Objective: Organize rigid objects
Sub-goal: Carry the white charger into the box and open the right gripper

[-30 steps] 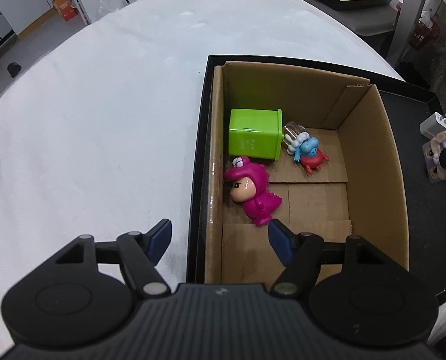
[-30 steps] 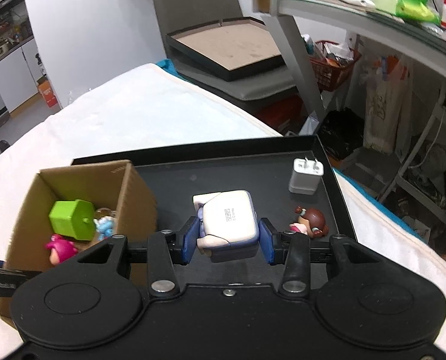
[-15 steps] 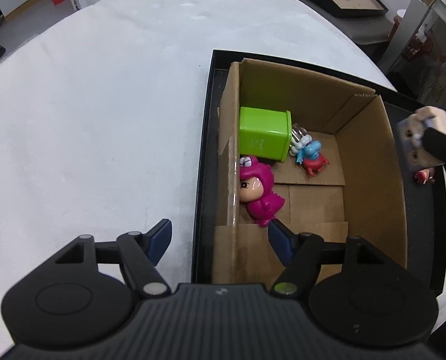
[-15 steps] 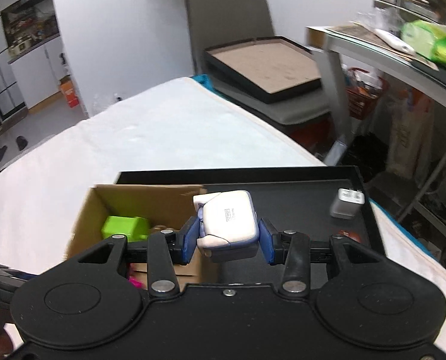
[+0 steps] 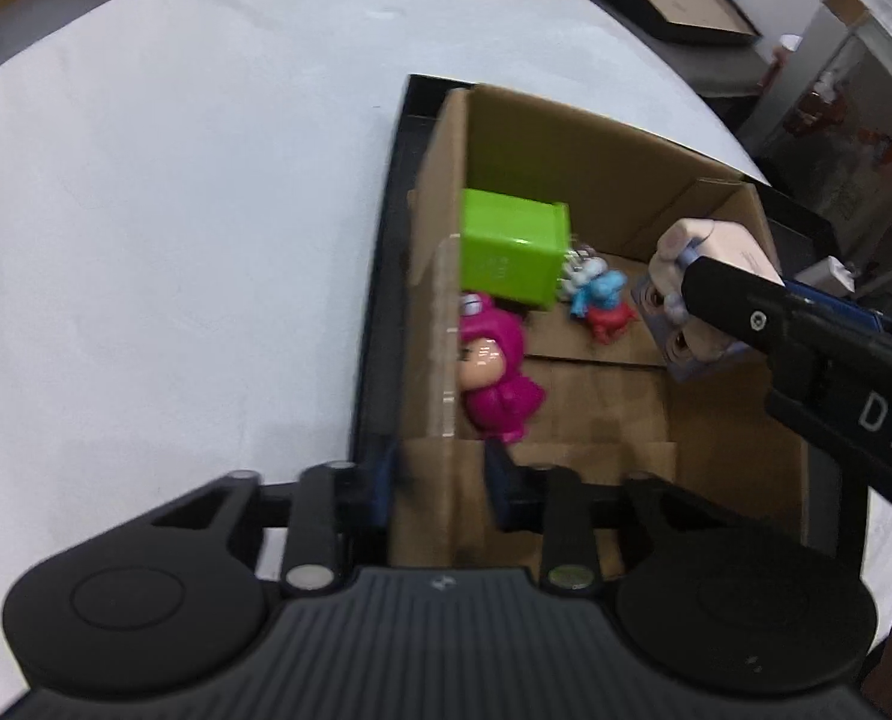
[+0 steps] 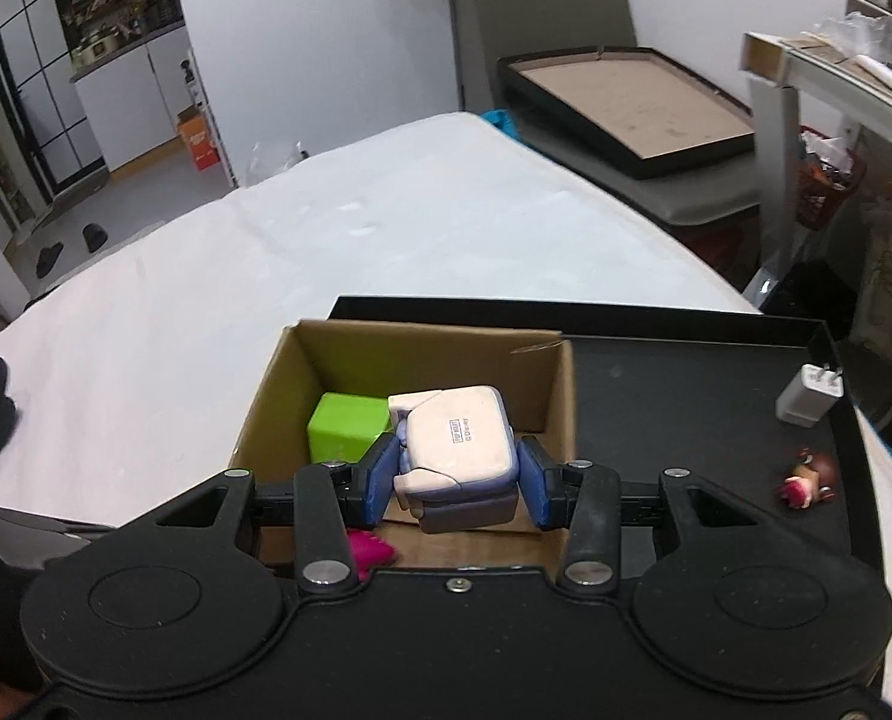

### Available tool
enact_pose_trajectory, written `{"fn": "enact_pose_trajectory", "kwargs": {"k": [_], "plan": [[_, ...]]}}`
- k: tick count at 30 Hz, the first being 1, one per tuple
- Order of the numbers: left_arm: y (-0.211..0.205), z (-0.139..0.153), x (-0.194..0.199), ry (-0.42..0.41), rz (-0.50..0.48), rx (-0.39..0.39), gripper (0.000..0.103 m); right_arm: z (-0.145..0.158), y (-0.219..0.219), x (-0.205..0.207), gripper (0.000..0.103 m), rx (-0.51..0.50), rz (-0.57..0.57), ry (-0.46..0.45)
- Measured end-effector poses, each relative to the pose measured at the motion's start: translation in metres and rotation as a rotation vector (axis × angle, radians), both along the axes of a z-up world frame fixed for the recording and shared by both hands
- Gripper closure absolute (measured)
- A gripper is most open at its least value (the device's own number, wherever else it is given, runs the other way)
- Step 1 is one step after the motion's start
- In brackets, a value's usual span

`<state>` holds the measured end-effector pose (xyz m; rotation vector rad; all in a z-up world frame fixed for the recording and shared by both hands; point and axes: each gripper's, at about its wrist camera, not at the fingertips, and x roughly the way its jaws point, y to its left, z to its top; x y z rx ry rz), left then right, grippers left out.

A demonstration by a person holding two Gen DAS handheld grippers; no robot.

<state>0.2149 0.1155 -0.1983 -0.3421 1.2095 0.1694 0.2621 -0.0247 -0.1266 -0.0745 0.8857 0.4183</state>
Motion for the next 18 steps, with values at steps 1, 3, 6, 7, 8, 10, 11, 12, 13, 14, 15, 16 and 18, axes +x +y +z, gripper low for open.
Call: {"fn": "enact_pose_trajectory", "kwargs": {"k": [1,3,6,7,8,10,11,12,13,14,15,16,18], "plan": [[0.002,-0.001,-0.001,0.002,0.013,-0.003,0.086,-0.002,0.004,0.0,0.061,-0.005,0.006,0.004],[0.007,-0.002,-0.001,0.001,0.035,-0.027,0.086,-0.005,0.009,0.0,0.061,-0.013,0.012,0.01],[0.011,-0.004,-0.002,0.001,0.058,-0.046,0.086,-0.009,0.014,0.001,0.061,-0.017,0.014,0.026],[0.011,-0.004,-0.001,0.002,0.06,-0.048,0.086,-0.01,0.015,0.002,0.061,-0.014,0.014,0.032],[0.011,-0.004,-0.001,0.002,0.062,-0.05,0.086,-0.011,0.016,0.003,0.061,-0.01,0.013,0.04],[0.011,-0.005,0.0,0.001,0.063,-0.053,0.086,-0.014,0.017,0.005,0.061,-0.006,0.011,0.05],[0.012,-0.005,0.0,0.001,0.062,-0.054,0.086,-0.015,0.018,0.006,0.061,0.002,0.01,0.055],[0.012,-0.005,0.0,0.0,0.061,-0.056,0.086,-0.016,0.018,0.007,0.061,0.01,0.007,0.058],[0.013,-0.005,-0.001,-0.001,0.06,-0.058,0.086,-0.017,0.018,0.007,0.061,0.019,0.004,0.058],[0.013,-0.005,-0.001,-0.002,0.06,-0.06,0.086,-0.019,0.019,0.008,0.061,0.023,0.001,0.059],[0.012,-0.006,-0.001,-0.003,0.06,-0.062,0.085,-0.021,0.019,0.009,0.061,0.02,0.001,0.062],[0.013,-0.006,-0.001,-0.004,0.061,-0.064,0.085,-0.025,0.019,0.01,0.061,0.017,0.002,0.068],[0.013,-0.006,-0.003,-0.005,0.059,-0.065,0.085,-0.032,0.019,0.011,0.061,0.009,-0.001,0.09]]}}
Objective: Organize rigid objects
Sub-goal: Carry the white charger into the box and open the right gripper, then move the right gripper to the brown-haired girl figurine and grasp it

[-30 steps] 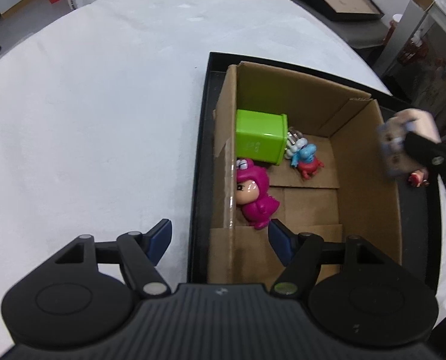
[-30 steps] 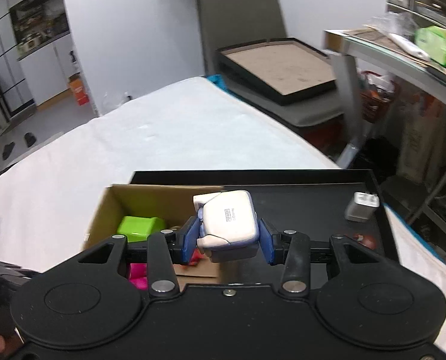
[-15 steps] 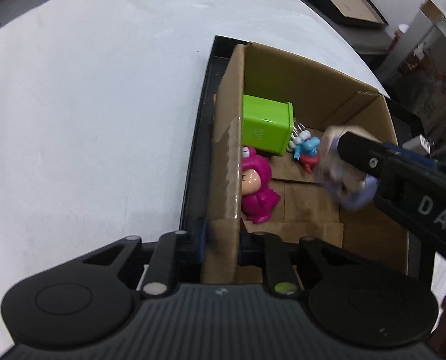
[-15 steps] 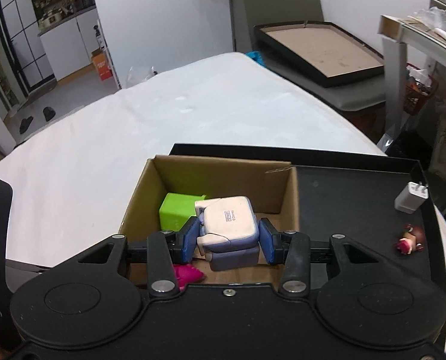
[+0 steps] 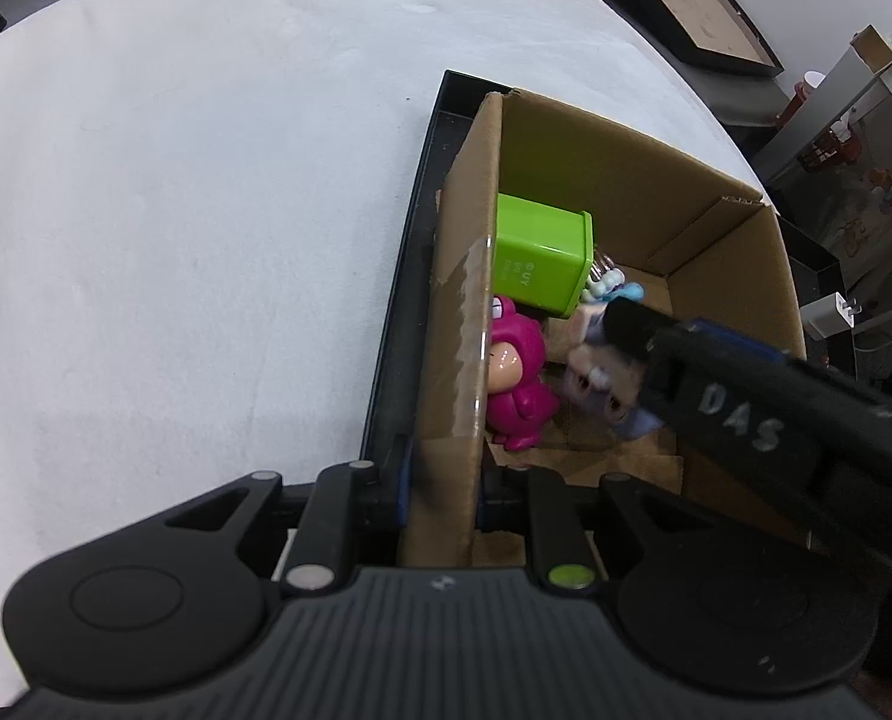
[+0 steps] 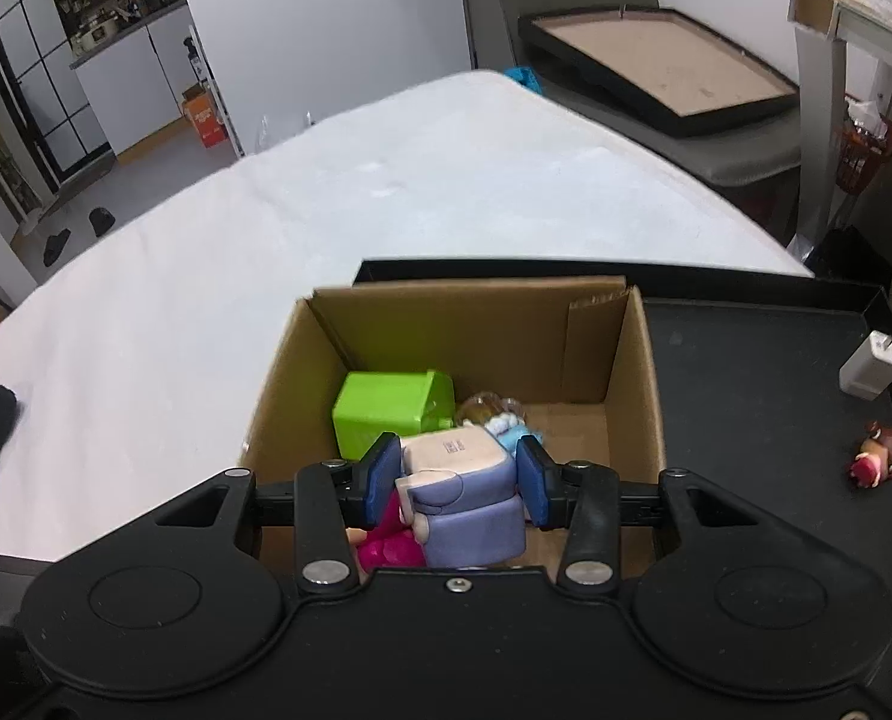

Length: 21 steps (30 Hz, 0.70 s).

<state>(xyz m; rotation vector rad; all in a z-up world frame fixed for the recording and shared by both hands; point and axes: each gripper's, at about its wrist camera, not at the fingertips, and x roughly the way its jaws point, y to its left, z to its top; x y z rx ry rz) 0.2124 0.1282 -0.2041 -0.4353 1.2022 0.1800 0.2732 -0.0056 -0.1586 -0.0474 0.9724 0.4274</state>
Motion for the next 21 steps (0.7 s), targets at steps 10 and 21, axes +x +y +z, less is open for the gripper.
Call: {"fn": "enact_pose_trajectory", "kwargs": {"k": [10,21], "plan": [[-0.001,0.005,0.004,0.025,-0.002,0.005,0.083,0.0,0.0,-0.001,0.062,0.036,0.012,0.007],[-0.009,0.024,0.006,0.033,0.016,0.117,0.059,0.041,-0.03,-0.01,0.045,0.133,-0.042,-0.098]]}}
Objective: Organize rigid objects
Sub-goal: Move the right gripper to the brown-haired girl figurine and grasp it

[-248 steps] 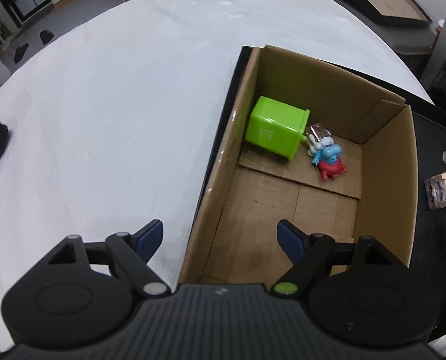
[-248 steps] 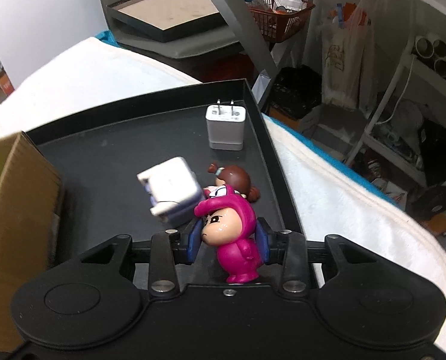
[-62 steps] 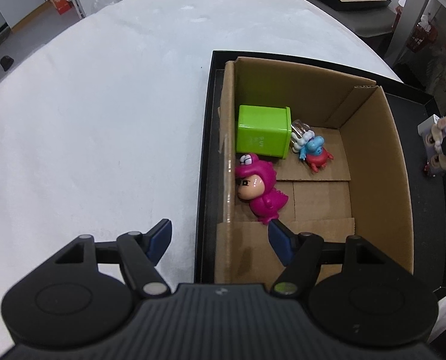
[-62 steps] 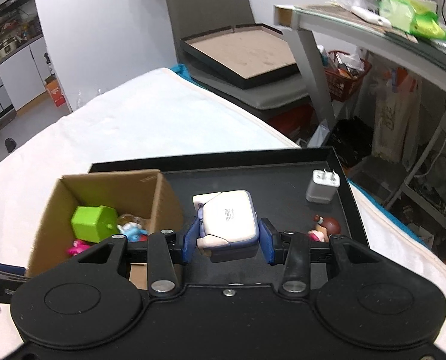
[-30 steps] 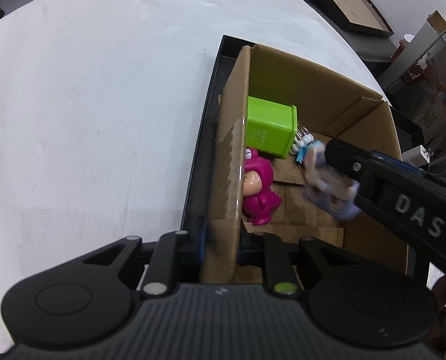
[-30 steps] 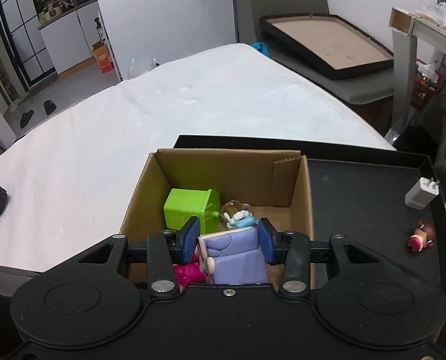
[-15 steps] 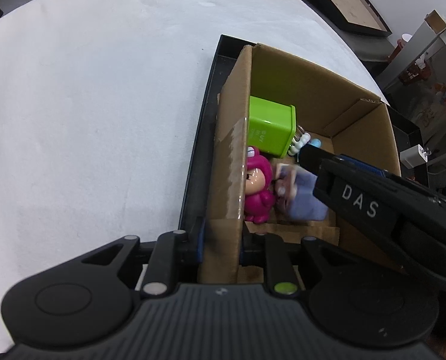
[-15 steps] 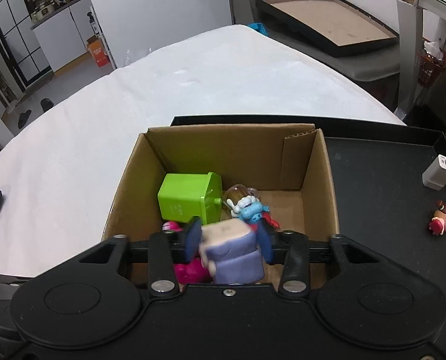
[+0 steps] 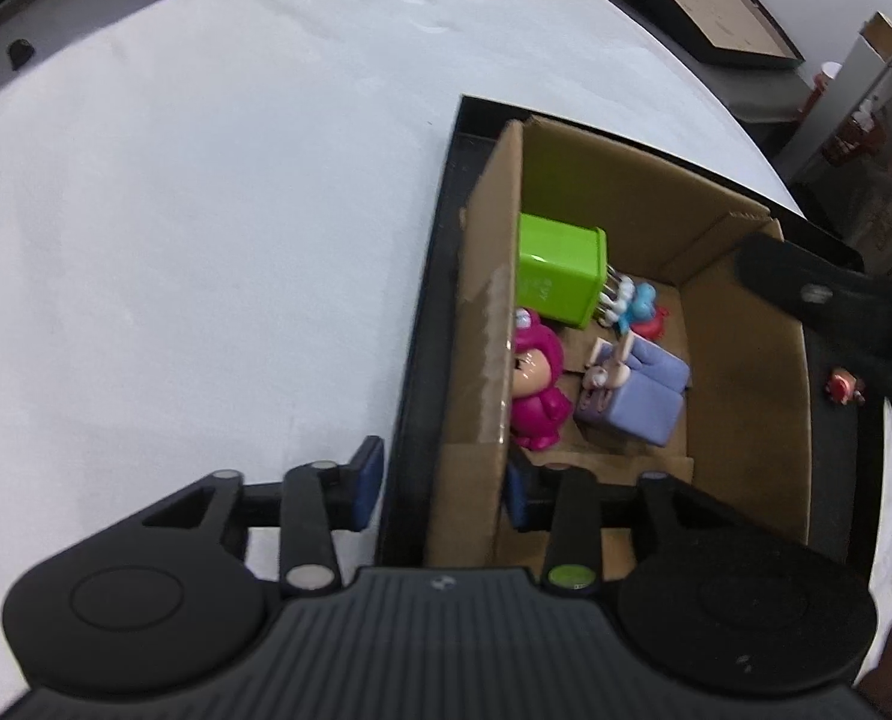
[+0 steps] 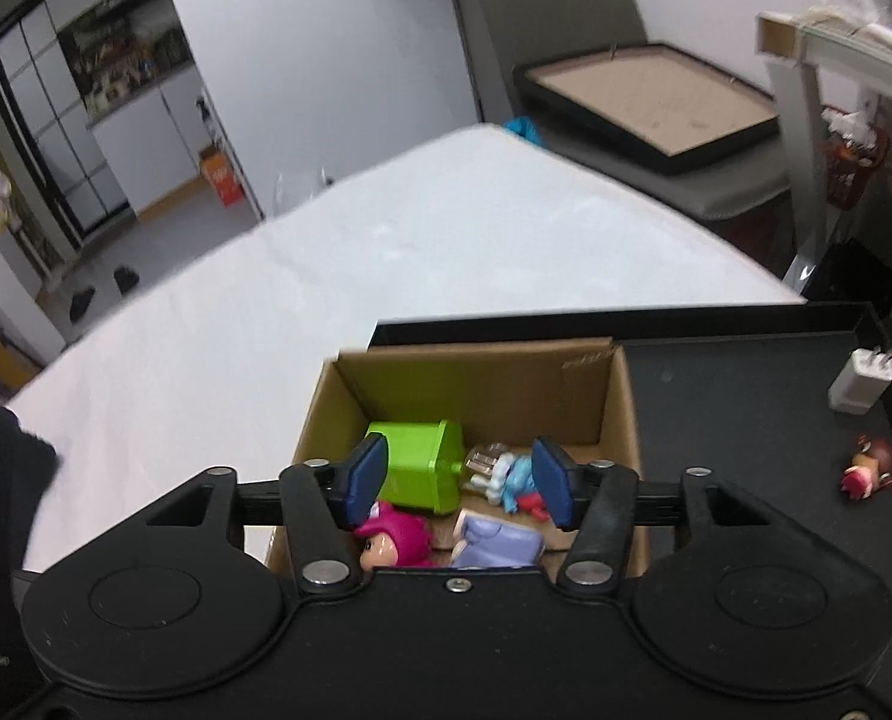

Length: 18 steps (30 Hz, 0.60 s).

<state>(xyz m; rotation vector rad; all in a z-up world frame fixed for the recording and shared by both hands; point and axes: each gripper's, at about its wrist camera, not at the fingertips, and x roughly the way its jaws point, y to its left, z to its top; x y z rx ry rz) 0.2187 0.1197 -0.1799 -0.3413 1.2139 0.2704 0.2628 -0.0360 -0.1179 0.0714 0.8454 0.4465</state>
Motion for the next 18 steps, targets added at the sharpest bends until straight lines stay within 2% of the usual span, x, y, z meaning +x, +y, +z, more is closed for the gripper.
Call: {"fn": "enact_pose_trajectory", "kwargs": {"k": [2,4,18], "plan": [[-0.002,0.002,0.0,0.003,0.007,0.017,0.051,0.004,-0.01,0.002,0.042,0.012,-0.028,-0.01],[-0.005,0.004,0.002,0.009,0.015,0.034,0.048,0.004,-0.021,0.004,0.04,0.022,-0.062,-0.014],[-0.027,0.01,0.012,0.055,0.033,0.158,0.039,-0.012,-0.091,0.024,0.035,0.085,-0.166,0.031]]}}
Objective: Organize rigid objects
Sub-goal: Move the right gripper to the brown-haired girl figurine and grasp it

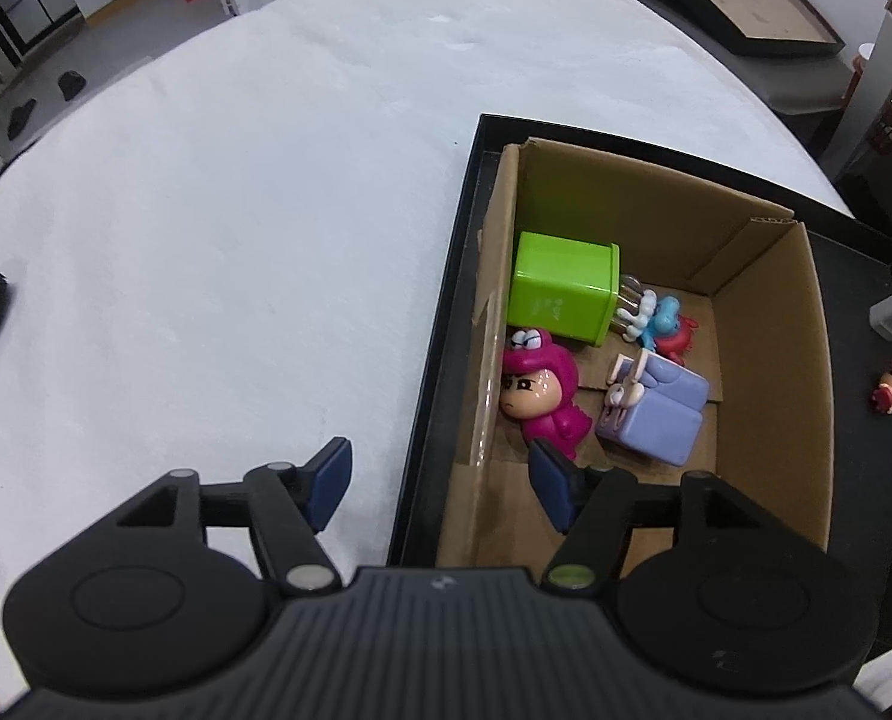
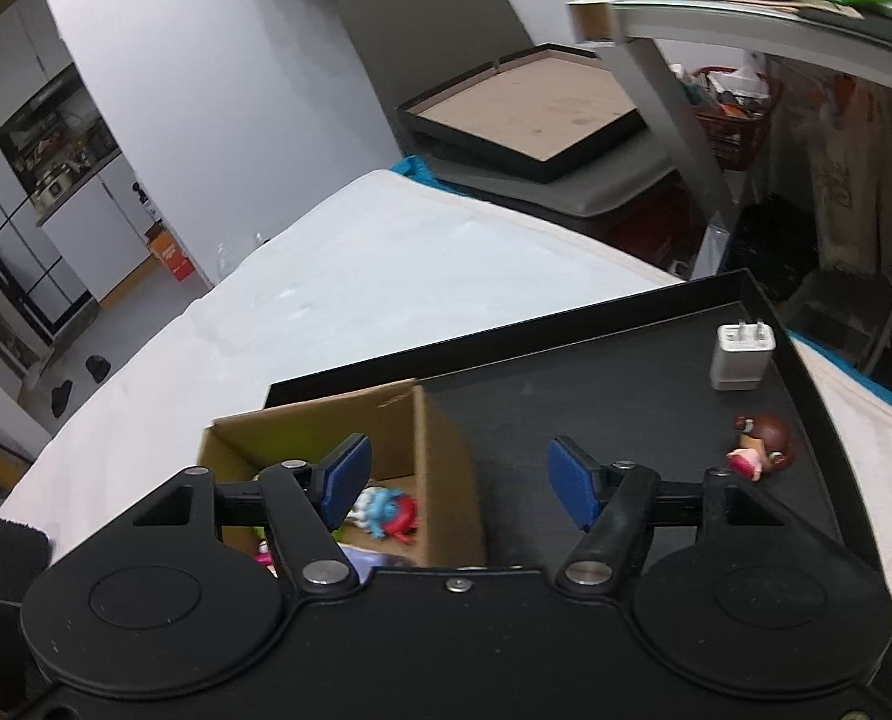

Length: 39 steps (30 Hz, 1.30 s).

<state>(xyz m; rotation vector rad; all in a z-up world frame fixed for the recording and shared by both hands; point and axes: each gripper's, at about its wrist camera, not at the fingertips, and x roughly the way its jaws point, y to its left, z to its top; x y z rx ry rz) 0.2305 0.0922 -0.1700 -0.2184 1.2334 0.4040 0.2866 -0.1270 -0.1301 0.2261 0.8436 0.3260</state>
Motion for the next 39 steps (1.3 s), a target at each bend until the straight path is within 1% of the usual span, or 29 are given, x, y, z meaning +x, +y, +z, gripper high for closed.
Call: {"fn": "enact_pose_trajectory", "kwargs": {"k": [3,5,8,11,13,15,18,23,25,29,32,34,37,38,39], "plan": [[-0.004,0.002,0.004,0.008,0.014,0.022,0.038,-0.002,-0.011,0.0,0.031,-0.027,-0.03,-0.021],[-0.007,0.005,0.005,0.004,0.026,0.034,0.038,-0.006,-0.016,0.001,0.03,-0.047,-0.052,-0.028],[-0.012,0.008,0.007,0.005,0.024,0.049,0.037,-0.015,-0.019,0.002,0.03,-0.078,-0.059,-0.024],[-0.018,0.008,0.009,0.025,0.011,0.088,0.036,-0.022,-0.023,0.003,0.03,-0.117,-0.074,-0.035],[-0.02,0.007,0.01,0.041,0.019,0.105,0.036,-0.025,-0.029,0.006,0.03,-0.125,-0.089,-0.034],[-0.023,0.004,0.013,0.054,0.03,0.119,0.036,-0.03,-0.039,0.01,0.03,-0.125,-0.117,-0.027],[-0.026,0.002,0.016,0.07,0.04,0.142,0.036,-0.04,-0.054,0.018,0.031,-0.156,-0.162,-0.001],[-0.025,0.001,0.024,0.09,0.055,0.185,0.036,-0.061,-0.077,0.029,0.031,-0.154,-0.215,0.059],[-0.025,0.001,0.027,0.103,0.054,0.211,0.036,-0.067,-0.08,0.033,0.031,-0.156,-0.21,0.069],[-0.026,-0.001,0.031,0.13,0.055,0.218,0.036,-0.074,-0.087,0.043,0.032,-0.138,-0.211,0.089],[-0.033,-0.004,0.036,0.142,0.037,0.225,0.036,-0.081,-0.088,0.048,0.033,-0.14,-0.208,0.101],[-0.037,-0.005,0.036,0.144,0.033,0.219,0.036,-0.087,-0.086,0.05,0.037,-0.138,-0.195,0.118],[-0.04,-0.006,0.036,0.144,0.034,0.213,0.036,-0.096,-0.084,0.052,0.057,-0.145,-0.186,0.146],[-0.04,-0.007,0.036,0.147,0.032,0.214,0.036,-0.098,-0.085,0.052,0.069,-0.146,-0.179,0.155],[-0.04,-0.008,0.035,0.15,0.031,0.215,0.036,-0.099,-0.086,0.051,0.07,-0.138,-0.168,0.161]]}}
